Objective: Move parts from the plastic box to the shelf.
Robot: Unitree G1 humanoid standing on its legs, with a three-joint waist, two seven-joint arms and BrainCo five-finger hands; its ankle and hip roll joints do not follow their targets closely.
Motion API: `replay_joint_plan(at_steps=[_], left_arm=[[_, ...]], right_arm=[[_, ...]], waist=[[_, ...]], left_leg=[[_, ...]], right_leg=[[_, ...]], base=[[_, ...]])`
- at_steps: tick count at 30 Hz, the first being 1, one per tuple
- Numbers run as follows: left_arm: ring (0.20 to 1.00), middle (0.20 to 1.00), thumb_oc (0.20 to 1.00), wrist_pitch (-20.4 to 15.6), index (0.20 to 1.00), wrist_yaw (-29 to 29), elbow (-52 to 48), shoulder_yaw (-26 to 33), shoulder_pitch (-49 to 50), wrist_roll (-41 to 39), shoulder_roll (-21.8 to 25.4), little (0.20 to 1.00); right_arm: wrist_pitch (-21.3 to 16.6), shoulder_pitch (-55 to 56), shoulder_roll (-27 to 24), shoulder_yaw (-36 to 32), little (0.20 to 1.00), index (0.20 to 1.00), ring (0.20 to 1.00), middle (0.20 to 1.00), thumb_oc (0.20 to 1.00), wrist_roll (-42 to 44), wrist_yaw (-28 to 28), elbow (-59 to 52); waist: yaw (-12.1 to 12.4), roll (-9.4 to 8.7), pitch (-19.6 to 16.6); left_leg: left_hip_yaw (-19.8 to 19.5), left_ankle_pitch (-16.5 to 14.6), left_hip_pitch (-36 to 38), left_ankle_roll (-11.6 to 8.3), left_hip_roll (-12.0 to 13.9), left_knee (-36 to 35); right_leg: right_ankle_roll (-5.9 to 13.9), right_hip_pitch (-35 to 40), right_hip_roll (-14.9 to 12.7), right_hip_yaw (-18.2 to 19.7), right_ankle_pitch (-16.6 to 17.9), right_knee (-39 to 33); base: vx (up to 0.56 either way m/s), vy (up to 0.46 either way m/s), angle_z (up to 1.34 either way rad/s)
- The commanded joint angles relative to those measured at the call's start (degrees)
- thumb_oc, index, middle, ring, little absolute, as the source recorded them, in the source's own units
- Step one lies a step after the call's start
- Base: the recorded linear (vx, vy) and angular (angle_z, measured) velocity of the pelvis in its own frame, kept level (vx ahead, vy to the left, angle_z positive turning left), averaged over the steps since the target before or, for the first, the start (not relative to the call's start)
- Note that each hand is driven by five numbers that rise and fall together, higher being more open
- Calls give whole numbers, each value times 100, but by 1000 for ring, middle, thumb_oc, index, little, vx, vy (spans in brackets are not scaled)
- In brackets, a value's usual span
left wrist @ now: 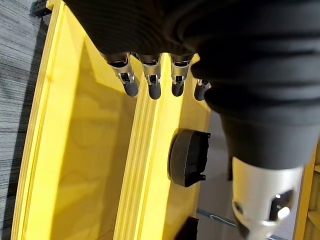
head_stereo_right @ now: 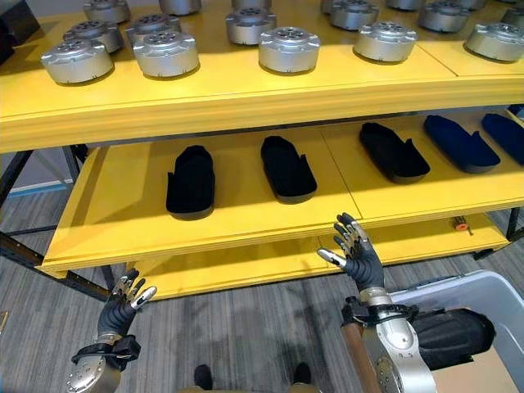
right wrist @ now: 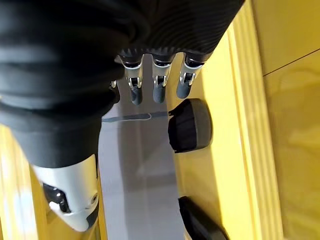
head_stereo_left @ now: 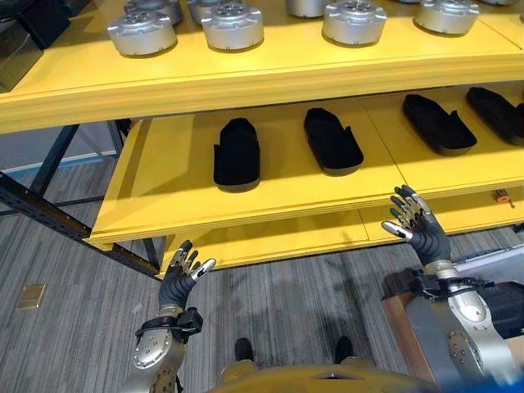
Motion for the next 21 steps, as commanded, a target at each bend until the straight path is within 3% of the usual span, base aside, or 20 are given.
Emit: replay_joint_plan(at_steps=[1, 6, 9, 13, 15, 18, 19, 20, 21], left_arm=[[1000, 1000, 1000, -225, 1000, -112, -218, 331, -98, 201, 58, 1000], [1000, 1000, 1000, -265, 1000, -65, -196, 361, -87, 182, -9, 1000], [1000, 1000, 1000, -310, 1000, -33, -162, 258, -255, 164, 21, 1000], [1000, 1000, 1000, -325, 1000, -13, -109, 246, -350, 143, 12, 1000], [1000, 1000, 1000, -346, 1000, -9, -65, 220, -430, 107, -9, 1000], [1000, 1000, 1000, -375, 1000, -42, -87, 169, -524, 63, 23, 1000], [1000, 1000, 1000, -375, 1000, -42, -86, 170, -528, 62, 24, 1000], [1000, 1000, 1000, -380, 1000, -64, -92, 161, -516, 49, 34, 1000], [1000, 1000, 1000, -373, 1000, -88, -96, 169, -457, 34, 46, 1000]], right_arm=[[-175, -138, 109, -344, 1000, 1000, 1000, 1000, 1000, 143, 80, -166], [-157, -105, 32, -353, 1000, 1000, 1000, 1000, 1000, 72, 92, -126], [-207, -213, -64, -324, 1000, 1000, 1000, 1000, 1000, 158, 93, -47], [-247, -233, -100, -364, 1000, 1000, 1000, 1000, 1000, 159, 75, -68], [-293, -251, -98, -352, 1000, 1000, 1000, 1000, 1000, 144, 52, -8], [-315, -303, -115, -289, 1000, 1000, 1000, 1000, 1000, 151, 58, 102], [-316, -308, -114, -290, 1000, 1000, 1000, 1000, 1000, 151, 58, 104], [-311, -321, -99, -268, 1000, 1000, 1000, 1000, 1000, 179, 69, 133], [-279, -290, -97, -203, 1000, 1000, 1000, 1000, 1000, 198, 114, 158]], waist=[[7, 77, 104], [-61, 243, 243], [-129, 354, 492], [-122, 334, 554], [-48, 262, 549], [135, 111, 577], [126, 116, 566], [165, 33, 578], [233, -74, 596]], left_leg=[[-230, 218, -16, -202, 361, 34], [-154, 317, -42, -219, 412, 34], [-186, 579, -238, -255, 574, 34], [-250, 892, -401, -318, 722, 34], [-491, 1094, -472, -300, 713, 34], [-1331, 1072, -684, -180, 309, 116], [-1346, 1088, -712, -177, 308, 115], [-1527, 880, -807, -102, 70, 137], [-1759, 426, -858, 102, -482, 193]], right_leg=[[152, 54, -122, -173, -459, 368], [95, -208, -94, -13, -548, 616], [-105, -818, 79, 171, -880, 1325], [-229, -1049, 241, 235, -1000, 1539], [-311, -967, 386, 309, -974, 1315], [-379, -807, 514, 414, -889, 1026], [-379, -818, 516, 401, -864, 1004], [-392, -746, 539, 416, -832, 898], [-402, -600, 617, 491, -784, 745]], base=[[-24, -24, -13], [-61, -36, -15], [-143, -185, -32], [-29, -221, -13], [47, -275, -9], [56, -203, -16], [46, -172, -38], [99, -204, -29], [141, -238, -7]])
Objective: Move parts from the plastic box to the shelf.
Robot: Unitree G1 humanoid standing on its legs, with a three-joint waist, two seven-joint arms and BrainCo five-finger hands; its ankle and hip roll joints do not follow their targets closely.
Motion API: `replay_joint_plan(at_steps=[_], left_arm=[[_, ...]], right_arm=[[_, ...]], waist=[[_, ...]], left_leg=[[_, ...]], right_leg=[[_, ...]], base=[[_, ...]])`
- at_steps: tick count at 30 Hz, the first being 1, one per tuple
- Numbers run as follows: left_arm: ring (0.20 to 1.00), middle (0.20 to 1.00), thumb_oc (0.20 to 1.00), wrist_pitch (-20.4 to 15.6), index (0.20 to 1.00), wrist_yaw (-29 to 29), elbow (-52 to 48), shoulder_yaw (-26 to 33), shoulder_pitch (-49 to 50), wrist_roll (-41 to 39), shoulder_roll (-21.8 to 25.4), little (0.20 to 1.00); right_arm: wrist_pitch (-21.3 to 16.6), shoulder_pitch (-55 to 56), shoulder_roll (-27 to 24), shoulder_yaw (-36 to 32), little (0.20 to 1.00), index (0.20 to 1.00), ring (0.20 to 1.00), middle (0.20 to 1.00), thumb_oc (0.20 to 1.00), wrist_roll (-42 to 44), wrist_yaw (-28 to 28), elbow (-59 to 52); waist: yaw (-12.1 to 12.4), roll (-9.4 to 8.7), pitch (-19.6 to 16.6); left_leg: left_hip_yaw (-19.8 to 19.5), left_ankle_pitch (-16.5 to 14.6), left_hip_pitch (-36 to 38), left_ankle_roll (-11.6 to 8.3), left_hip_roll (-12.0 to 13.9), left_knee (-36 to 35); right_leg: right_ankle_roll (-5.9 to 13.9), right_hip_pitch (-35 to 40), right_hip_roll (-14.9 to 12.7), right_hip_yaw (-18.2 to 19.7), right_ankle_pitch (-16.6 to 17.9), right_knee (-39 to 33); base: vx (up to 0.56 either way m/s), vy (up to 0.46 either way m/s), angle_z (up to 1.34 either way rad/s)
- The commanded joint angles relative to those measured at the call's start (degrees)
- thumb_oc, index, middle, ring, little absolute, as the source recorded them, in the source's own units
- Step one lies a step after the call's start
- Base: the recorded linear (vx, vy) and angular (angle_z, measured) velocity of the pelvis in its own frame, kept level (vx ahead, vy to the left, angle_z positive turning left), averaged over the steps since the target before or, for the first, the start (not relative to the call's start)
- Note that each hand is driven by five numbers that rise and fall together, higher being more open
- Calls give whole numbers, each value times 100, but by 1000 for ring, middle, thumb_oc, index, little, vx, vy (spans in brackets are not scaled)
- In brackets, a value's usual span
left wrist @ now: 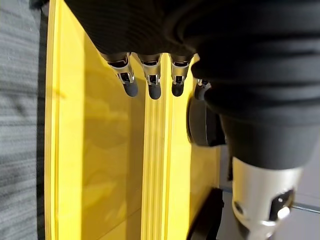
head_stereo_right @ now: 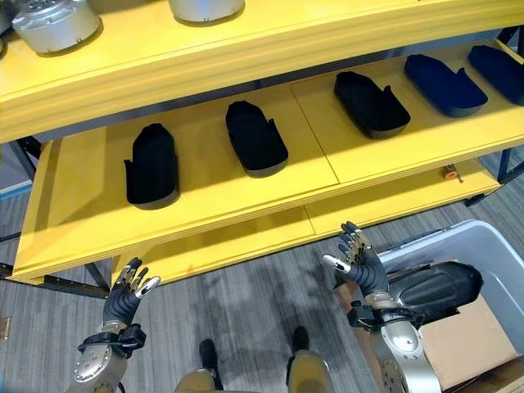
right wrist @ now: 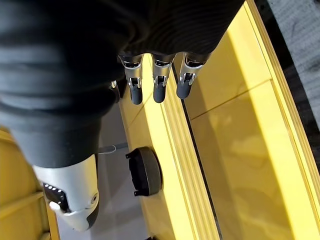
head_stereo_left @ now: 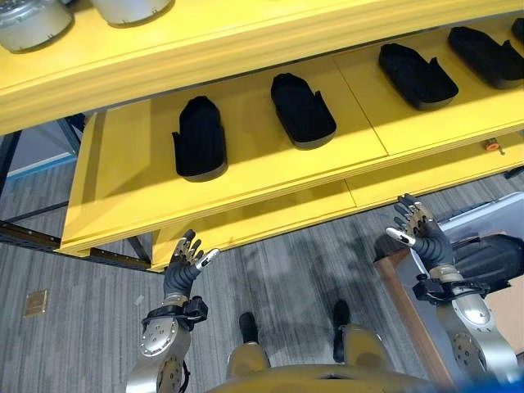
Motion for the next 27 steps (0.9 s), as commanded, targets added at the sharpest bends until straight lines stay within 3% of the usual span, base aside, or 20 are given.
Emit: replay_joint_plan(at_steps=[1, 2, 3, 5, 6, 12, 18, 24, 27], left_arm=[[1000, 1000, 1000, -343, 1000, -101, -150, 165, 87, -70, 251, 1000], [1000, 1000, 1000, -353, 1000, -96, -161, 163, 115, -79, 247, 1000], [1000, 1000, 1000, -341, 1000, -107, -184, 184, 182, -84, 278, 1000], [1000, 1000, 1000, -345, 1000, -106, -227, 227, 282, -105, 253, 1000], [1000, 1000, 1000, -353, 1000, -132, -234, 228, 271, -122, 258, 1000], [1000, 1000, 1000, -268, 1000, -181, -195, 34, 154, -160, 351, 1000], [1000, 1000, 1000, -170, 1000, -166, -190, 35, 293, -111, 472, 1000], [1000, 1000, 1000, -182, 1000, -157, -237, 89, 226, 18, 591, 1000], [1000, 1000, 1000, -199, 1000, -120, -205, 139, 191, 13, 613, 1000]], right_arm=[[-305, -101, 48, 28, 1000, 1000, 1000, 1000, 1000, 197, 88, -203], [-294, -88, 68, 53, 1000, 1000, 1000, 1000, 1000, 191, 98, -172], [-270, -87, 115, 110, 1000, 1000, 1000, 1000, 1000, 178, 99, -93], [-252, -182, 180, 223, 1000, 1000, 1000, 1000, 1000, 162, 142, -35], [-247, -178, 178, 219, 1000, 1000, 1000, 1000, 1000, 174, 168, -43], [-136, -15, 314, 141, 1000, 1000, 1000, 1000, 1000, 281, 173, -132], [28, 5, 353, 246, 1000, 1000, 1000, 1000, 1000, 239, 222, -170], [68, -142, 427, 347, 1000, 1000, 1000, 1000, 1000, 138, 239, -158], [62, -311, 438, 469, 1000, 1000, 1000, 1000, 1000, 101, 252, -146]], waist=[[102, -459, -38], [140, -451, -49], [199, -478, -30], [339, -532, -31], [340, -538, -49], [227, -598, -307], [144, -594, -426], [61, -587, -377], [109, -602, -291]], left_leg=[[-743, 760, -335, -150, -941, -351], [-888, 758, -413, -113, -1127, -322], [-1148, 690, -471, -19, -1488, -258], [-1790, 596, -494, 26, -1750, -116], [-1840, 615, -489, 28, -1748, -148], [-1572, 441, -141, 213, -1723, -272], [-1195, 144, 284, 480, -1761, -302], [-989, 46, 323, 655, -1839, -322], [-725, -25, 278, 710, -1804, -289]], right_leg=[[211, 1011, 147, -43, 236, -1393], [212, 1016, 187, -21, 283, -1452], [217, 1107, 289, 65, 301, -1560], [228, 1142, 425, 419, 317, -1589], [229, 1163, 450, 484, 341, -1628], [272, 1407, 391, 456, 420, -1804], [398, 1553, 250, 872, 420, -1664], [528, 1177, 250, 1389, 451, -1255], [623, 931, 229, 1399, 506, -1072]], base=[[132, -164, 12], [105, -75, -35], [96, -49, -44], [88, 7, -94], [62, 57, -109], [81, 100, -27], [69, 194, -33], [-27, 162, -51], [-42, 103, -85]])
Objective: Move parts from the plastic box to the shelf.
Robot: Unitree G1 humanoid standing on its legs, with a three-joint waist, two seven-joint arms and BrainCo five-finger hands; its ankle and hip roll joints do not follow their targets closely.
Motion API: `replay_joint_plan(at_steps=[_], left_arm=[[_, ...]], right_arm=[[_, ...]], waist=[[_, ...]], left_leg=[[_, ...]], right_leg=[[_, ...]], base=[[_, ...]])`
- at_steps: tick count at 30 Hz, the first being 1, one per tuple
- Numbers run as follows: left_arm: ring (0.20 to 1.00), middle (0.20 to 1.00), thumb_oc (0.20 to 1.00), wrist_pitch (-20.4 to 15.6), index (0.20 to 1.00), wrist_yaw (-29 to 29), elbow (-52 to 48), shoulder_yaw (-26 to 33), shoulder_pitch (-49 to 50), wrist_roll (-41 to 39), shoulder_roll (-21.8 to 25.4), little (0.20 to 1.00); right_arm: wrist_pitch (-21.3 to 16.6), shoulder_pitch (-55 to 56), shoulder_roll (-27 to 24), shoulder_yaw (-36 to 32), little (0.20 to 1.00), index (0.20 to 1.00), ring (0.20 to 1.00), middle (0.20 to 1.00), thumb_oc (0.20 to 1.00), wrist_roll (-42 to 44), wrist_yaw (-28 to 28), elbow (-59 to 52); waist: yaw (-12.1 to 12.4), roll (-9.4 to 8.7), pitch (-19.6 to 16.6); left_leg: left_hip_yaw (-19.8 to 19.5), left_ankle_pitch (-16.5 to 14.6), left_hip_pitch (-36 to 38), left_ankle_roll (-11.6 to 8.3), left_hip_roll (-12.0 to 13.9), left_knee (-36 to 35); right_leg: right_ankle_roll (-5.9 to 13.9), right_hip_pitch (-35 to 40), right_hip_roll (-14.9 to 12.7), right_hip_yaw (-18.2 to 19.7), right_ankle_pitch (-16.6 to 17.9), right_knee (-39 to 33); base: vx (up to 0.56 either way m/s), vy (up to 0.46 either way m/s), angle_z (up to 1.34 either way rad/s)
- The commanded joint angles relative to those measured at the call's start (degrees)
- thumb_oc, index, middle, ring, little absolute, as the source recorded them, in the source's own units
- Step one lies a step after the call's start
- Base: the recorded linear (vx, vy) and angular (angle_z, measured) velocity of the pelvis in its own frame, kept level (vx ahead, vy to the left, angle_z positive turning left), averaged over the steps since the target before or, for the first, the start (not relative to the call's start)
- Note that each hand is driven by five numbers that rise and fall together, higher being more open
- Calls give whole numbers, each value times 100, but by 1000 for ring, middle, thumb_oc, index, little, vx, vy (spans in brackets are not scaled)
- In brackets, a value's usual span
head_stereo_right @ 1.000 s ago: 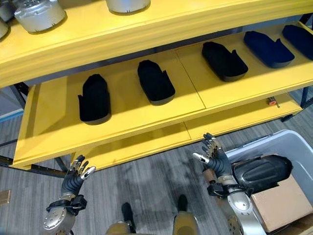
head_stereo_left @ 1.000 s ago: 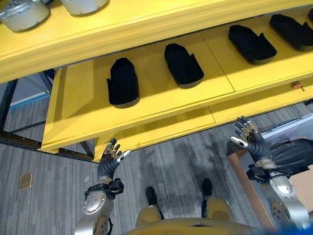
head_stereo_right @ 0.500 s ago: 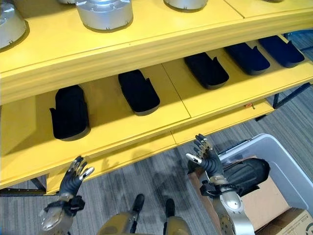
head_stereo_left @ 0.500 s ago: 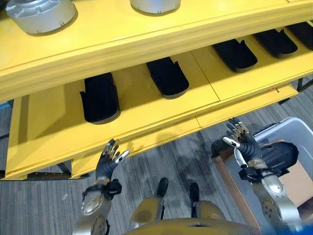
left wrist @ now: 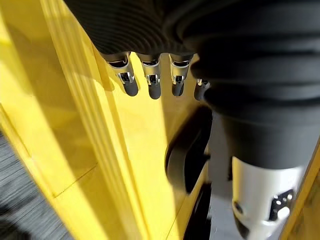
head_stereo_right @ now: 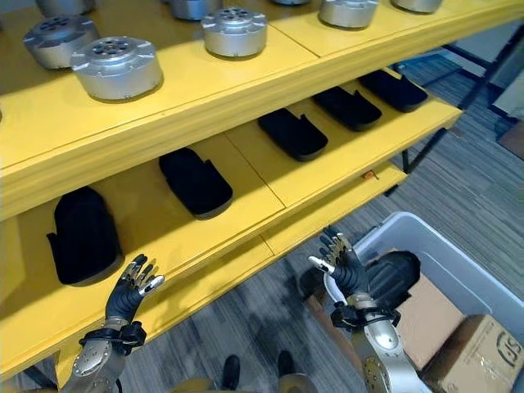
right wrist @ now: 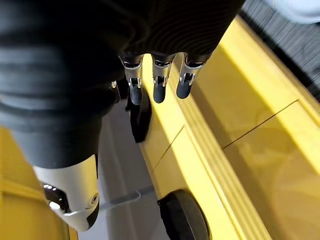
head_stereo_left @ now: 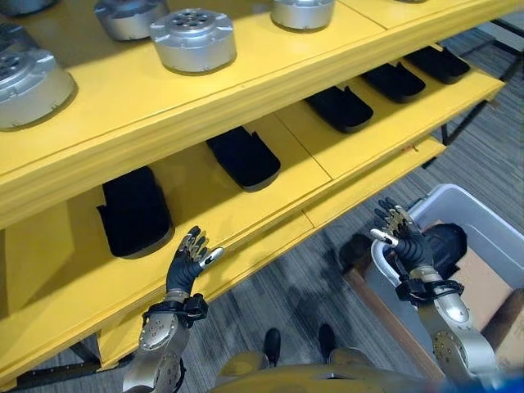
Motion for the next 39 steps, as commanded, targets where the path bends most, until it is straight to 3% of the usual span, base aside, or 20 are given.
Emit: replay_joint_plan(at_steps=[1, 4, 7, 8, 9, 11, 15, 23, 24, 29, 30, 31, 32, 33, 34, 35, 36, 38, 39], left_arm=[[1000, 1000, 1000, -251, 1000, 23, -265, 360, 188, 25, 228, 1000], [1000, 1000, 1000, -286, 1000, 95, -294, 504, 252, -19, 202, 1000], [1000, 1000, 1000, -244, 1000, 90, -304, 581, 262, -29, 119, 1000], [1000, 1000, 1000, -209, 1000, 68, -319, 601, 264, -2, -31, 1000], [1000, 1000, 1000, -208, 1000, 69, -320, 596, 269, 0, -31, 1000], [1000, 1000, 1000, -234, 1000, 99, -320, 566, 254, -2, -139, 1000], [1000, 1000, 1000, -218, 1000, 90, -310, 532, 231, 0, -209, 1000], [1000, 1000, 1000, -90, 1000, -97, -186, 415, 250, 47, -178, 1000], [1000, 1000, 1000, -89, 1000, -87, -180, 408, 237, 42, -181, 1000], [1000, 1000, 1000, -77, 1000, -48, -149, 443, 176, 15, -179, 1000], [1000, 1000, 1000, -87, 1000, -57, -110, 416, 112, -6, -184, 1000], [1000, 1000, 1000, -87, 1000, -57, -110, 416, 111, -6, -184, 1000], [1000, 1000, 1000, -94, 1000, -78, -94, 352, 27, -47, -187, 1000], [1000, 1000, 1000, -96, 1000, -78, -88, 350, 17, -48, -184, 1000], [1000, 1000, 1000, -106, 1000, -78, -104, 297, -76, -73, -167, 1000], [1000, 1000, 1000, -107, 1000, -78, -105, 291, -88, -73, -164, 1000], [1000, 1000, 1000, -109, 1000, -96, -152, 257, -69, -68, -118, 1000], [1000, 1000, 1000, -128, 1000, -62, -219, 250, -36, 20, -51, 1000], [1000, 1000, 1000, -146, 1000, -35, -190, 229, -29, 54, -36, 1000]], right_arm=[[-240, -404, -46, 198, 1000, 1000, 1000, 1000, 1000, -51, 40, -210], [-278, -685, 56, 471, 1000, 1000, 1000, 1000, 1000, -68, 27, -59], [-214, -934, 57, 587, 1000, 1000, 1000, 1000, 1000, -137, 52, 27], [-185, -833, 35, 465, 1000, 1000, 1000, 1000, 1000, -159, 58, -78], [-178, -819, 33, 461, 1000, 1000, 1000, 1000, 1000, -159, 57, -92], [-223, -647, 60, 315, 1000, 1000, 1000, 1000, 1000, -112, 32, -212], [-214, -456, 47, 212, 1000, 1000, 1000, 1000, 1000, 5, 35, -263], [-207, -118, 7, -179, 1000, 1000, 1000, 1000, 1000, 151, -39, -220], [-215, -96, 8, -209, 1000, 1000, 1000, 1000, 1000, 177, -40, -230], [-227, -66, -17, -249, 1000, 1000, 1000, 1000, 1000, 198, -47, -220], [-234, -51, -31, -239, 1000, 1000, 1000, 1000, 1000, 220, -43, -212], [-234, -52, -30, -239, 1000, 1000, 1000, 1000, 1000, 220, -43, -212], [-253, 0, -86, -284, 1000, 1000, 1000, 1000, 1000, 214, -44, -223], [-253, -4, -83, -289, 1000, 1000, 1000, 1000, 1000, 214, -43, -223], [-302, 34, -127, -366, 1000, 1000, 1000, 1000, 1000, 141, -74, -220], [-304, 29, -123, -377, 1000, 1000, 1000, 1000, 1000, 140, -74, -221], [-309, 9, -134, -415, 1000, 1000, 1000, 1000, 1000, 67, -115, -179], [-348, 24, -128, -463, 1000, 1000, 1000, 1000, 1000, -2, -175, -128], [-389, 3, -135, -462, 1000, 1000, 1000, 1000, 1000, -39, -229, -59]], waist=[[321, 72, 16], [623, 136, 68], [708, 127, 102], [674, 4, 64], [680, 9, 67], [557, -51, -9], [457, -58, -122], [270, 160, -273], [242, 149, -253], [184, 144, -237], [189, 107, -174], [187, 108, -176], [235, -1, -12], [222, 5, -19], [301, -74, 113], [285, -98, 126], [317, -173, 165], [364, -218, 160], [465, -241, 188]], left_leg=[[-105, 3, -447, -4, 100, 113], [558, -102, -246, -173, 377, -45], [927, -231, -35, -225, 526, -90], [1155, -388, 122, -265, 518, -93], [1157, -391, 134, -266, 522, -93], [1115, -408, 153, -351, 589, -80], [1177, -308, 172, -457, 734, -51], [1093, -221, 284, -818, 1211, 11], [1149, -90, 245, -818, 1219, 29], [1154, -9, 153, -882, 1374, 342], [984, -63, -60, -923, 1426, 958], [982, -67, -67, -923, 1427, 966], [800, 34, -520, -916, 1305, 1832], [775, 4, -575, -919, 1314, 1903], [533, -52, -980, -849, 1017, 1919], [578, 71, -1055, -788, 974, 1914], [397, -48, -1274, -724, 1026, 1478], [216, 475, -1564, -846, 1384, 816], [-137, 611, -1795, -905, 1403, 613]], right_leg=[[324, -364, 6, -1243, -151, 603], [367, -309, -769, -3192, 47, 487], [494, -403, -1037, -3739, 255, 462], [578, -312, -1012, -3789, 481, 61], [579, -286, -999, -3792, 500, 24], [523, -150, -782, -3538, 504, -218], [374, -32, -659, -3552, 488, -352], [146, 233, -263, -3513, -54, -370], [77, 190, -267, -3570, -2, -347], [-44, 157, -146, -3491, -163, -275], [-84, 249, -15, -3323, -285, -370], [-85, 248, -14, -3325, -284, -371], [-171, 356, -9, -3288, -328, -448], [-175, 346, -2, -3307, -329, -452], [-155, 404, -73, -3312, -367, -506], [-175, 331, -133, -3400, -280, -484], [-83, 293, -214, -3343, -273, -456], [6, 291, -278, -3271, -251, -502], [50, 330, -315, -3172, -257, -535]], base=[[-55, 79, -121], [-41, 38, -188], [110, -32, -161], [104, -98, -148], [150, -164, -80], [154, -204, 14], [113, -187, -4], [146, -154, 6], [102, -78, 24], [77, -90, 1], [127, -137, -4], [108, -195, -3], [2, -100, -1], [23, -104, 6], [-58, 16, 14], [14, 76, 17], [55, 139, 10], [199, 184, -12], [199, 187, -19]])
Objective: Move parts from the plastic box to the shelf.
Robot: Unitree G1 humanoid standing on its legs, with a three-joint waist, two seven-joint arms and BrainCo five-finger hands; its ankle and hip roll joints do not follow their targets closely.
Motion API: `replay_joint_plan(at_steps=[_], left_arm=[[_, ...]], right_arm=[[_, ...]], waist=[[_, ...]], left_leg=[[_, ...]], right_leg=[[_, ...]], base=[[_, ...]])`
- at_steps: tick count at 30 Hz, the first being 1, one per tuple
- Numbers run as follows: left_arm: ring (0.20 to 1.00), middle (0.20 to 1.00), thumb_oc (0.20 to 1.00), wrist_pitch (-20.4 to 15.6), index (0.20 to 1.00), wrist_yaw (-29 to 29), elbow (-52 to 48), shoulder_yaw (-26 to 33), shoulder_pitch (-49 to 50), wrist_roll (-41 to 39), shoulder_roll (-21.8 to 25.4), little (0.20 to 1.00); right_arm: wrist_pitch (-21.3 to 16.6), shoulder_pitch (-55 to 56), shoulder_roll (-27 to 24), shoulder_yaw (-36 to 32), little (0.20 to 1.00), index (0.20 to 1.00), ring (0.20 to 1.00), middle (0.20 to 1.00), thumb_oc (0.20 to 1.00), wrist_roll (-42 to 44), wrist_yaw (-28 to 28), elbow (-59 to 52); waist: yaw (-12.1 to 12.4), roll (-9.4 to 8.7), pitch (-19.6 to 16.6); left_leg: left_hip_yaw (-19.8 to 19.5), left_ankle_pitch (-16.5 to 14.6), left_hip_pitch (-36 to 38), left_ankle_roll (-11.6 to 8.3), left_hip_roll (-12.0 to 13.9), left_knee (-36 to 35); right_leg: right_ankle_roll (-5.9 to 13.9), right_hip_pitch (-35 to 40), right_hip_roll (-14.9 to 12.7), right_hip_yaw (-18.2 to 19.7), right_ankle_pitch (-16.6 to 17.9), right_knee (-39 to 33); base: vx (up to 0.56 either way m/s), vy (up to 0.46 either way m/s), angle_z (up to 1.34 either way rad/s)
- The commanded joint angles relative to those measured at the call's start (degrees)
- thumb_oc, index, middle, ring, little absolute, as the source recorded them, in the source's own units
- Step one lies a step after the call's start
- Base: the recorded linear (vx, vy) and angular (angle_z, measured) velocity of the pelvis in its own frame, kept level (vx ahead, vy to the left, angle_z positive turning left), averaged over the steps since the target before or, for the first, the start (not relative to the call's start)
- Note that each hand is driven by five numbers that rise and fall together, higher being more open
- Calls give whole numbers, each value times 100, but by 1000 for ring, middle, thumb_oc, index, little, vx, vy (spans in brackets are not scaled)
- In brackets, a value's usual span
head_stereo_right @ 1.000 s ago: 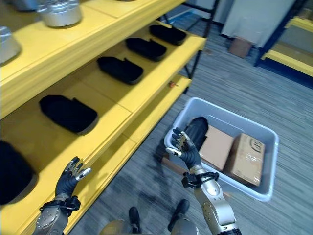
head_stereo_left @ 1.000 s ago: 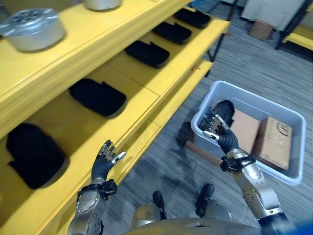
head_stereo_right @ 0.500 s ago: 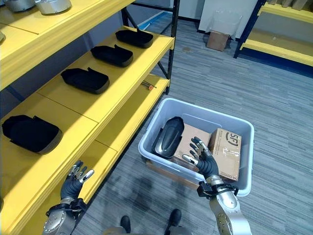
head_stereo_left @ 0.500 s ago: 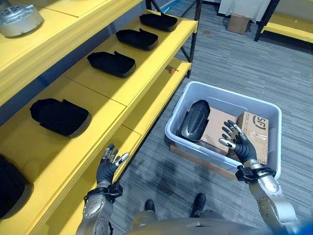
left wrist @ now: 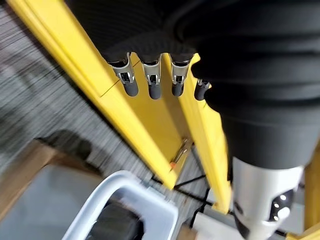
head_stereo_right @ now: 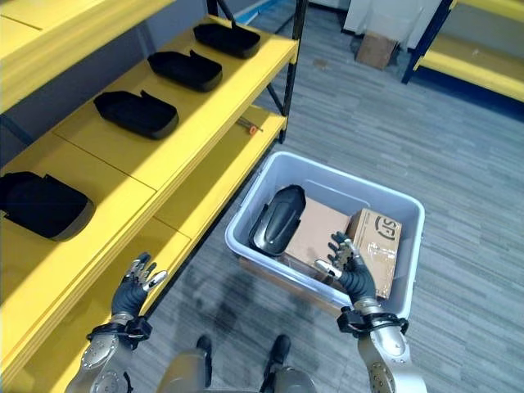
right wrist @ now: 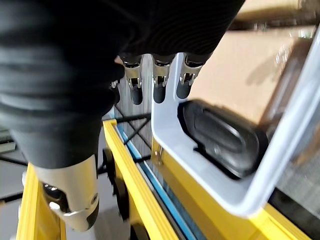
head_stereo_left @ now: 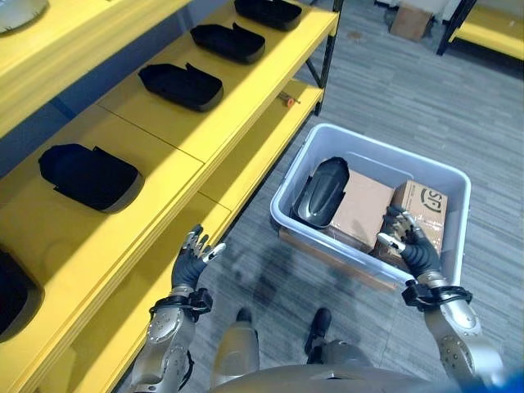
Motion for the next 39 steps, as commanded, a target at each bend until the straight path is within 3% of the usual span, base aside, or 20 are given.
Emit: replay_joint_plan(at_steps=[1, 3, 5, 6, 7, 11, 17, 23, 30, 39], left_arm=[[1000, 1000, 1000, -295, 1000, 0, -366, 170, 230, 48, 284, 1000], [1000, 1000, 1000, -327, 1000, 56, -288, 175, 215, 70, 225, 1000], [1000, 1000, 1000, -357, 1000, 21, -228, 141, 224, 22, 120, 1000], [1000, 1000, 1000, -366, 1000, -100, -235, 127, 219, 39, 112, 1000], [1000, 1000, 1000, -379, 1000, -131, -252, 161, 159, 53, 267, 1000], [1000, 1000, 1000, -392, 1000, 25, -288, 387, 85, 72, 571, 1000], [1000, 1000, 1000, -394, 1000, 165, -326, 490, -7, 187, 641, 1000], [1000, 1000, 1000, -391, 1000, 241, -403, 422, -180, 225, 691, 1000], [1000, 1000, 1000, -427, 1000, 326, -581, 206, -541, 164, 756, 1000], [1000, 1000, 1000, -726, 1000, 773, -1036, 92, -1567, 157, 712, 1000]], right_arm=[[-411, -79, -111, -71, 1000, 1000, 1000, 1000, 1000, -49, -92, -88], [-458, -120, -137, -87, 1000, 1000, 1000, 1000, 1000, -124, -112, -82], [-400, -119, -111, 31, 1000, 1000, 1000, 1000, 1000, -233, 31, -90], [-286, -89, -107, 111, 1000, 1000, 1000, 1000, 1000, -376, 178, -68], [-215, -192, -11, 224, 1000, 1000, 1000, 1000, 1000, -248, 218, -10], [-105, -429, 98, 467, 1000, 1000, 1000, 1000, 1000, -173, 301, -23], [-113, -426, 225, 421, 1000, 1000, 1000, 1000, 1000, 60, 276, -98], [-155, -507, 155, 376, 1000, 1000, 1000, 1000, 1000, 154, 172, -230], [-258, -721, 82, 439, 1000, 1000, 1000, 1000, 1000, 157, 21, -409], [-470, -1228, 29, 812, 1000, 1000, 1000, 1000, 1000, 291, -196, -613]], waist=[[138, -5, -75], [142, 117, -124], [209, 229, -193], [222, 240, -228], [215, 153, -203], [236, -60, -108], [99, -210, -119], [-42, -252, -86], [-243, -133, 57], [-433, -2, 439]], left_leg=[[-440, 954, 55, -63, 181, -766], [-702, 1165, 21, -258, 315, -1191], [-720, 1040, 395, -238, 401, -1194], [-558, 904, 539, -180, 319, -1051], [-314, 574, 632, -1, 156, -764], [380, 12, 639, 222, -48, 19], [696, -352, 711, 352, -36, 407], [716, -317, 738, 272, 74, 350], [654, -43, 538, 104, 255, 11], [754, 324, 90, -40, 437, -326]], right_leg=[[681, 436, -71, 371, -462, 17], [784, 462, -81, 622, -517, 5], [857, 514, -100, 858, -510, 60], [946, 565, -297, 988, -388, 111], [1105, 605, -570, 1174, -282, 192], [1325, 382, -1001, 1424, 32, 226], [1352, 358, -1058, 1457, 101, 248], [1279, 285, -1006, 1459, 65, 262], [1158, -205, -873, 1435, -19, 436], [1097, -1165, -745, 1542, -56, 829]], base=[[209, 223, -23], [198, 328, -49], [214, 469, -126], [300, 724, -182], [247, 684, -161], [21, 312, -110], [38, 100, -60], [38, -32, -16], [-1, -88, 2], [-12, -72, -5]])
